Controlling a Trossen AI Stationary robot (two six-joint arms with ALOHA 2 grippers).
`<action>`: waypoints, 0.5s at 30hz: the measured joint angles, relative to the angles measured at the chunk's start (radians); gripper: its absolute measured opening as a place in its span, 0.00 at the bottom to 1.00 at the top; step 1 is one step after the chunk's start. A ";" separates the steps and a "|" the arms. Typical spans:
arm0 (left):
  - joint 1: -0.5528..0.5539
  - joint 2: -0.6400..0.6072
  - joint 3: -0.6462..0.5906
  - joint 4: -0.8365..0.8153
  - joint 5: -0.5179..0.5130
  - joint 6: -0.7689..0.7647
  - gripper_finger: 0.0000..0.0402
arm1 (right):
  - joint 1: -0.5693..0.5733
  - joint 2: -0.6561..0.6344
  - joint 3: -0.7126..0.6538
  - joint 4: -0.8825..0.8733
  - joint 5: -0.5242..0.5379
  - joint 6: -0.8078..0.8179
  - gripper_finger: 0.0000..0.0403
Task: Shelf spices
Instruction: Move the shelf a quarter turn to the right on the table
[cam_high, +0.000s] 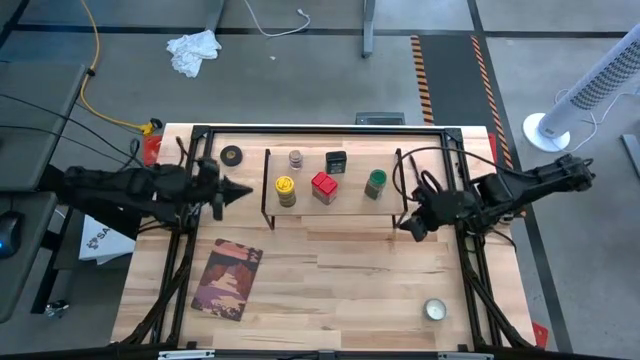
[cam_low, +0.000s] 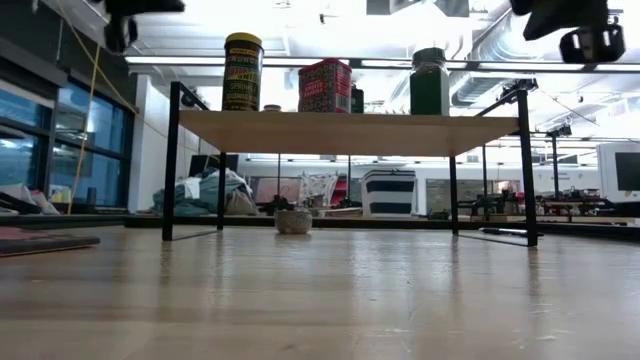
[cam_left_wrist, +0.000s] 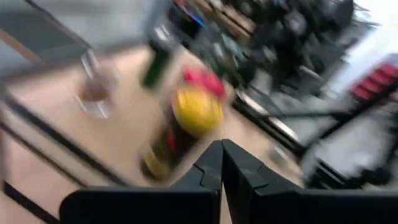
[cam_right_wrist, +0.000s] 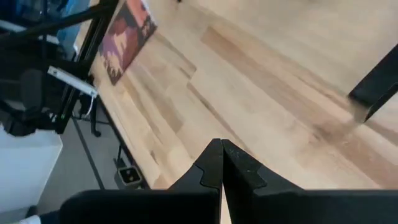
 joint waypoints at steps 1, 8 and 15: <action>0.009 0.022 0.046 -0.011 -0.047 0.035 0.00 | 0.014 0.000 0.000 0.002 0.005 0.001 0.00; 0.186 0.154 0.237 -0.209 -0.180 0.156 0.00 | 0.086 0.038 -0.022 -0.083 0.157 0.126 0.00; 0.490 0.283 0.242 -0.274 0.094 0.187 0.00 | 0.106 0.056 -0.126 0.011 0.244 0.210 0.00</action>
